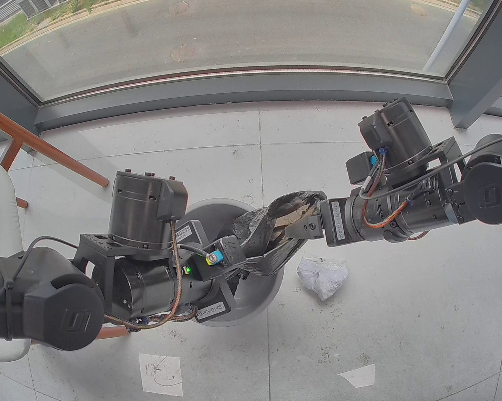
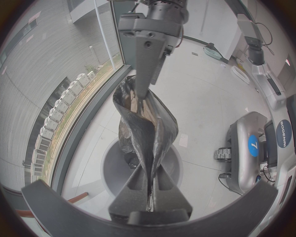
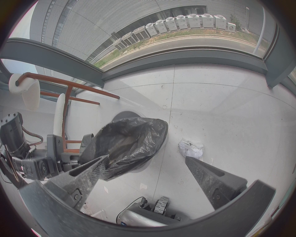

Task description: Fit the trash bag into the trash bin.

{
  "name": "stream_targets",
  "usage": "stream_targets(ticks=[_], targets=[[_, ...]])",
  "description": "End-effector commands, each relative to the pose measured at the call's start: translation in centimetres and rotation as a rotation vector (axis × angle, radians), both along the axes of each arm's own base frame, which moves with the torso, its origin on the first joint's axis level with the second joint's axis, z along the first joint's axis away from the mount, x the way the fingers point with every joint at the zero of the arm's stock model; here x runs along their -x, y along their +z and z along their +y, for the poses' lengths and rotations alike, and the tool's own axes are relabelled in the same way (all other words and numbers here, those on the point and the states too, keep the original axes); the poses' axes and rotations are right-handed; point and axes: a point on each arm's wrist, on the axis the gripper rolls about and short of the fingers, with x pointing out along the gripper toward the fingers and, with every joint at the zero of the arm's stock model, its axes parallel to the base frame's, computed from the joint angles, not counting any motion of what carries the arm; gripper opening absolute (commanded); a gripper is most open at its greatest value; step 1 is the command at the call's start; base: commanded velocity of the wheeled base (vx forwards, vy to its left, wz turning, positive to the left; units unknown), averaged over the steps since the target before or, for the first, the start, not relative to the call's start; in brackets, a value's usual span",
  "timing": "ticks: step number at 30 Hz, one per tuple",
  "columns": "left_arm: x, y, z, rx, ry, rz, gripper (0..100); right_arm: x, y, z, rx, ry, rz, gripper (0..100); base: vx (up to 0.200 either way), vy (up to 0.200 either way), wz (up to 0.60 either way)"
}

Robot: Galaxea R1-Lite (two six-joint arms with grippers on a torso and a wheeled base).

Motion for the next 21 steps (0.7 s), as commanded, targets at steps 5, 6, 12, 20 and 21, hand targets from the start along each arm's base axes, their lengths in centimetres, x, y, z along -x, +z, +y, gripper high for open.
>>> stream_targets(ticks=[5, 6, 12, 20, 21], targets=[[0.3, -0.3, -0.1, 0.028, 0.055, 0.007, 0, -0.4, -1.6, 0.4, 0.023, -0.014, 0.058, 100, 0.0, 0.0, 0.0], [0.3, -0.5, 0.0, 0.024, 0.056, 0.012, 0, -0.5, -1.5, 0.5, 0.017, -0.016, 0.056, 100, 0.0, 0.0, 0.0], [0.6, -0.7, 0.3, 0.019, 0.063, 0.015, 0, -1.6, -1.6, 1.5, 0.017, -0.018, 0.052, 100, 0.0, 0.0, 0.0], [0.5, -0.6, 0.2, 0.023, 0.07, 0.006, 0, -2.6, -1.9, 2.4, 0.016, -0.021, 0.043, 100, 0.0, 0.0, 0.0], [0.5, -0.6, 0.3, 0.022, 0.072, 0.007, 0, -2.5, -1.8, 2.4, 0.015, -0.021, 0.04, 100, 0.0, 0.0, 0.0]])
